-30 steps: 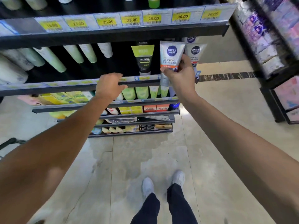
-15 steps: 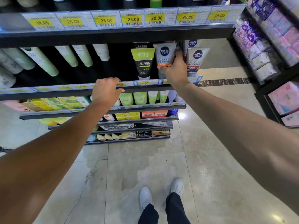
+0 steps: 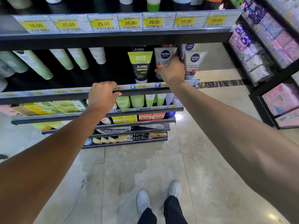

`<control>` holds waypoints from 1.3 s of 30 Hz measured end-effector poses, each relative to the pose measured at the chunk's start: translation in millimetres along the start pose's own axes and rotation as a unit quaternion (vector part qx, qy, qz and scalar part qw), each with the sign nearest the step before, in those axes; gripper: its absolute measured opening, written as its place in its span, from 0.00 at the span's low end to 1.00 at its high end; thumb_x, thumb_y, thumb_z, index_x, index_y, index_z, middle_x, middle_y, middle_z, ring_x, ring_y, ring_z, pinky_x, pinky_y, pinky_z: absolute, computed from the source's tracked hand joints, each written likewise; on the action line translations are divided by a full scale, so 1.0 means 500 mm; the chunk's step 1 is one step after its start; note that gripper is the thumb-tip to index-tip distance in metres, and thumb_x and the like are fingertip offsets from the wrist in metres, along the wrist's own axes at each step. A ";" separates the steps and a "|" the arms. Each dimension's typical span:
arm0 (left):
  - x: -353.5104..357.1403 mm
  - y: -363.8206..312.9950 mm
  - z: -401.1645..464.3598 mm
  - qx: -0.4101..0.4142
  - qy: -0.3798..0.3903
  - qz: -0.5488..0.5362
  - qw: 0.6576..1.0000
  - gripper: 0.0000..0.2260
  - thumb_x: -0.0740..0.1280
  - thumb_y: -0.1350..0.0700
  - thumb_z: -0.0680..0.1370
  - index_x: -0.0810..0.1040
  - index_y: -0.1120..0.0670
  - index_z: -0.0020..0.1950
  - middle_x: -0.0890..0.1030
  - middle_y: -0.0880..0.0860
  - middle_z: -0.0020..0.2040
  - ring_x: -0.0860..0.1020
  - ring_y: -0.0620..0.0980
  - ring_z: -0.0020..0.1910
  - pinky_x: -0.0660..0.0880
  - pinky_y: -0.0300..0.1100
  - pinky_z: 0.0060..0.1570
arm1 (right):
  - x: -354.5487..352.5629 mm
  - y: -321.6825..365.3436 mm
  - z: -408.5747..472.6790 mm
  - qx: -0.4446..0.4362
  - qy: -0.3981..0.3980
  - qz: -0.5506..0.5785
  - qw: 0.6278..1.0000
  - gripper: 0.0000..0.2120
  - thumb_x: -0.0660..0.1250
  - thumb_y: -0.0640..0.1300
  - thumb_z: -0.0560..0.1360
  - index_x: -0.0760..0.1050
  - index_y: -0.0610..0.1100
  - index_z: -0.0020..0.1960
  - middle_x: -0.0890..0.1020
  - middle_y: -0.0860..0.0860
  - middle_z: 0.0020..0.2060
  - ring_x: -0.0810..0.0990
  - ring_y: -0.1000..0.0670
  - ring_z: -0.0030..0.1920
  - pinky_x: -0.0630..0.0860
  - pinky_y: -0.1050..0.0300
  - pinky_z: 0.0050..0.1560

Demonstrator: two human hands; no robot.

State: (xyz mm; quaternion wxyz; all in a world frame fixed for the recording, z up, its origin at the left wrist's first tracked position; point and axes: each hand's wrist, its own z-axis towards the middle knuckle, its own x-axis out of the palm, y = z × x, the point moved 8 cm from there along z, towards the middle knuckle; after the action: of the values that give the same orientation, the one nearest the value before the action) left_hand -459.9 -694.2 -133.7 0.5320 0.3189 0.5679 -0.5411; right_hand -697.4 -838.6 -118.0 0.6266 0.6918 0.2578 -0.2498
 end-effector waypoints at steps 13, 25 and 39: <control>0.012 0.007 0.004 0.000 0.012 0.002 1.000 0.20 0.75 0.51 0.77 0.81 0.60 0.65 0.85 0.60 0.57 0.81 0.63 0.56 0.75 0.56 0.62 | 0.040 -0.011 0.069 0.070 -0.026 0.027 0.997 0.29 0.72 0.47 0.75 0.69 0.42 0.73 0.81 0.43 0.62 0.80 0.39 0.63 0.76 0.53 0.60; -0.021 -0.017 -0.019 -0.031 0.078 -0.013 0.996 0.25 0.73 0.54 0.79 0.72 0.63 0.73 0.78 0.62 0.68 0.72 0.63 0.70 0.61 0.54 0.77 | -0.002 0.000 -0.034 0.082 0.011 0.018 0.996 0.18 0.70 0.42 0.76 0.73 0.37 0.63 0.81 0.40 0.60 0.81 0.38 0.59 0.76 0.51 0.54; -0.268 0.057 -0.607 -0.319 -0.083 -0.020 0.944 0.24 0.56 0.42 0.80 0.79 0.57 0.63 0.81 0.59 0.58 0.80 0.63 0.56 0.78 0.55 0.55 | 0.099 0.119 -0.723 -0.437 0.340 -0.190 0.810 0.17 0.68 0.48 0.79 0.78 0.41 0.65 0.80 0.44 0.61 0.78 0.40 0.65 0.78 0.47 0.63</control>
State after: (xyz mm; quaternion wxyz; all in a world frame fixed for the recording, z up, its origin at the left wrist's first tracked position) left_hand -480.7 -370.1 -60.4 0.6404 0.0753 0.6707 -0.3667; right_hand -612.7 -481.2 -74.6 0.6751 0.3225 0.6629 0.0268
